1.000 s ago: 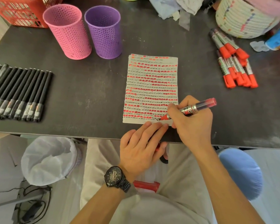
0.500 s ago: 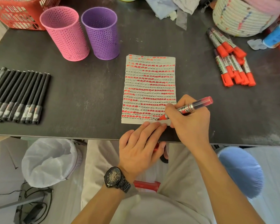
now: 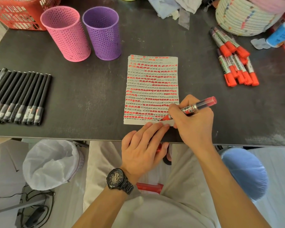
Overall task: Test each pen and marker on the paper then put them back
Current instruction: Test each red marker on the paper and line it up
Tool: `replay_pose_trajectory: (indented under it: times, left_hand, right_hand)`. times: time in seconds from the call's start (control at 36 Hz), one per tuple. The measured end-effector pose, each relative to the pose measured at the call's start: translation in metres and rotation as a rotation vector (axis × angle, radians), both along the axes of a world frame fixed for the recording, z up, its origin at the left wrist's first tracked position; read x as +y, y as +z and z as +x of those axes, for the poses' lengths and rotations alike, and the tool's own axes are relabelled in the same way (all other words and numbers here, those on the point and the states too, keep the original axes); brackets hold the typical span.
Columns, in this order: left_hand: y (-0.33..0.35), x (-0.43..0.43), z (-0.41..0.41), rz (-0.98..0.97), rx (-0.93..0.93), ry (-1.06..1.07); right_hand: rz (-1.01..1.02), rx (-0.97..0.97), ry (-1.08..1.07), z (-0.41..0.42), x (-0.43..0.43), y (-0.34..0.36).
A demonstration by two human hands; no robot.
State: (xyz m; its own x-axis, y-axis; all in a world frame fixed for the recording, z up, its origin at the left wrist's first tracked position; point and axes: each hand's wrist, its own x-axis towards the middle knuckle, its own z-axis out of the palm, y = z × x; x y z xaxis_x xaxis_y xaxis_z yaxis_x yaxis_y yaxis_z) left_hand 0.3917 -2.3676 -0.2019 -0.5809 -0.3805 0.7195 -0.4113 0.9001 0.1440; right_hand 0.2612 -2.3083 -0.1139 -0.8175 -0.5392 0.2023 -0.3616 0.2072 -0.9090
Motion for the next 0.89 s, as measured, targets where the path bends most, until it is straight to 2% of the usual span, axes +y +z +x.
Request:
replay_pose_trajectory:
  times: [0.25, 0.39, 0.53, 0.64, 0.75, 0.89]
  left_hand:
    - [0.005, 0.001, 0.001, 0.017, -0.001, -0.006]
    - [0.008, 0.002, 0.004, 0.058, -0.027, -0.020]
    - [0.014, 0.005, 0.007, 0.159, -0.069, -0.053]
    - [0.026, 0.008, 0.014, 0.316, -0.080, -0.125]
    - [0.042, 0.012, 0.022, 0.523, 0.032, -0.208]
    - [0.077, 0.011, 0.039, 0.922, 0.141, -0.201]
  right_hand:
    - [-0.013, -0.036, -0.003, 0.002, 0.000, 0.000]
    - [-0.178, -0.230, -0.085, -0.004, 0.003, 0.004]
    - [-0.235, -0.250, -0.085, -0.002, 0.005, 0.004]
    - [-0.278, -0.290, -0.097, 0.001, 0.007, 0.008]
    - [-0.290, -0.367, -0.058, 0.004, 0.015, 0.014]
    - [-0.411, -0.695, 0.083, 0.013, 0.044, 0.017]
